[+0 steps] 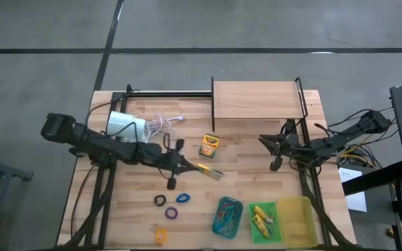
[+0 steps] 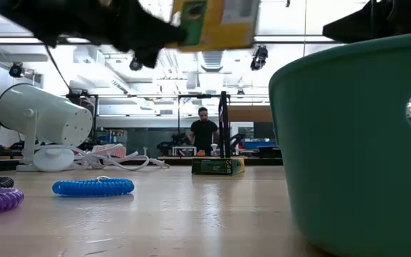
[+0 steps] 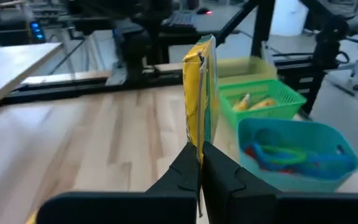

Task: Pick & Place Office Desk Supplies
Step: Put the crayon box into the green bin

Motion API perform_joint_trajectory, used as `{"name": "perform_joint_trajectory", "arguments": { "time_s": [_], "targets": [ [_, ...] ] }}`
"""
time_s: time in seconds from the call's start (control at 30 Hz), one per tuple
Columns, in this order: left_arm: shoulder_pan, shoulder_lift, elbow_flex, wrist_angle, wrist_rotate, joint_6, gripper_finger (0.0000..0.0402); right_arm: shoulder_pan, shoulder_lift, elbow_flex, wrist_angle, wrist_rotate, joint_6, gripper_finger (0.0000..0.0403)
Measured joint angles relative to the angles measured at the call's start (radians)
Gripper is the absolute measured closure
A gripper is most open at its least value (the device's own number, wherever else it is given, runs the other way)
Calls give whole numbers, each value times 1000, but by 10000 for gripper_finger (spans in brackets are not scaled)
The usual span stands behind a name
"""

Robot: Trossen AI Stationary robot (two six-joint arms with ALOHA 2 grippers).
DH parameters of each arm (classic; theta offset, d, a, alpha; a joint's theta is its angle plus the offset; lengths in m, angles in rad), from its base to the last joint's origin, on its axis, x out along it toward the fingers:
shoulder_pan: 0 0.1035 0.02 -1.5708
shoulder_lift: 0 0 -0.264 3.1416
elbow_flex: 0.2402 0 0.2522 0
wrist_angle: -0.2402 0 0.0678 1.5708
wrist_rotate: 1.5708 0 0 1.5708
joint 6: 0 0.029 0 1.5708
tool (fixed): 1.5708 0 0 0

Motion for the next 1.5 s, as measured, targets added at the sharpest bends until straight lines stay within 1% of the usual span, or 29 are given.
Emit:
{"name": "perform_joint_trajectory", "arguments": {
  "time_s": [0.07, 0.2, 0.23, 0.3, 0.43, 0.53, 0.63, 0.7, 0.77, 0.83, 1.07, 1.3, 1.37, 1.5],
  "targets": [
    [0, 51, 66, -27, 59, 0, 394, 0, 0, 0, 0, 0, 0, 349],
    [14, 148, 205, -112, 275, 24, 394, 0, 0, 0, -4, 0, 7, 349],
    [16, 171, 236, -125, 314, 40, 394, 0, 0, 0, -7, 0, 11, 349],
    [17, 223, 298, -138, 348, 76, 394, 0, 0, 0, -13, 0, 16, 349],
    [17, 324, 422, -136, 348, 175, 393, 0, 5, 0, -19, 0, 16, 349],
    [17, 399, 510, -156, 349, 184, 393, -1, 6, 0, -20, 0, 16, 349],
    [17, 455, 585, -242, 346, 176, 393, 0, 6, 0, -23, -1, 18, 349],
    [17, 475, 618, -305, 309, 176, 393, 0, 6, 0, -24, -1, 16, 349],
    [18, 495, 639, -312, 287, 179, 393, 0, 6, 0, -25, -1, 16, 349],
    [18, 515, 649, -298, 287, 180, 393, 0, 6, 0, -32, -1, 18, 349],
    [-3, 583, 674, -234, 318, 182, 393, 0, 7, 0, -38, -1, 19, 349],
    [-26, 657, 701, -131, 318, 182, 393, 0, 7, 0, -39, -1, 19, 349],
    [-31, 676, 717, -73, 318, 182, 393, 0, 6, 0, -43, -1, 19, 349],
    [-35, 684, 730, -66, 319, 182, 393, 0, 8, 0, -45, -1, 19, 349]
  ]
}}
